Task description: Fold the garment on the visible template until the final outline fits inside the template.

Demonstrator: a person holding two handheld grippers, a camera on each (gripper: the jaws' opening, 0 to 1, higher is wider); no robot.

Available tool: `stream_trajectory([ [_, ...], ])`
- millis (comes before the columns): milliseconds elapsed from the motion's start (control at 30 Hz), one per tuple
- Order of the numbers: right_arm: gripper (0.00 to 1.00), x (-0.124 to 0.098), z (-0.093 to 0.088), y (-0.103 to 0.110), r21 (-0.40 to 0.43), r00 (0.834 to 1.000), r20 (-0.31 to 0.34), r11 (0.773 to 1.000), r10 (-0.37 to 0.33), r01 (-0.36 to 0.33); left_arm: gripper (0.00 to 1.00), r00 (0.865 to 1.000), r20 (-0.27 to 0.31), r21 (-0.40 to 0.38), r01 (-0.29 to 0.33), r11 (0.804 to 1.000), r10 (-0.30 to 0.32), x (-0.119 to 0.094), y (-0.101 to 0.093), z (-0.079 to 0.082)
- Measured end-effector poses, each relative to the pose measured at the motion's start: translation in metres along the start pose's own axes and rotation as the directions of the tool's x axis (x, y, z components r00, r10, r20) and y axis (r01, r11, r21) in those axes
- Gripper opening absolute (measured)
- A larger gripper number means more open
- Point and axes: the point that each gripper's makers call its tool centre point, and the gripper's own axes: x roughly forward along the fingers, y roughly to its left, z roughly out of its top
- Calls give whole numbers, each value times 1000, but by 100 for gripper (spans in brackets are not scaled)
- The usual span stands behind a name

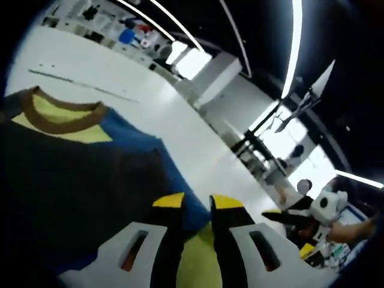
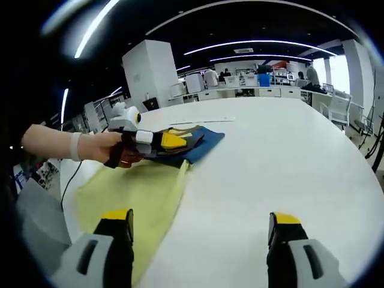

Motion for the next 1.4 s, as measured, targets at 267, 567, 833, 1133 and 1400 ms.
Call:
stream_trajectory([
  [267, 93, 1, 0, 2, 3, 1000, 4, 1000, 2, -2, 28, 999, -34, 108, 24, 994, -21, -6, -14, 0],
  [567, 95, 7, 0, 9, 3, 1000, 4, 1000, 24, -24, 50, 998, -52, 254, 30, 967, -17, -13, -18, 3],
  [833, 98, 10, 2, 20, -19, 998, 0, 998, 60, -60, 75, 998, -57, 324, -4, 946, 23, -24, -15, 4],
  [1133, 99, 9, 7, 26, -26, 997, 10, 997, 73, -73, 88, 998, -43, 359, -37, 933, 56, -46, -13, 11],
  [1400, 99, 9, 13, 34, -28, 996, 20, 996, 91, -90, 95, 996, -12, 342, -80, 936, 89, -69, -8, 15],
])
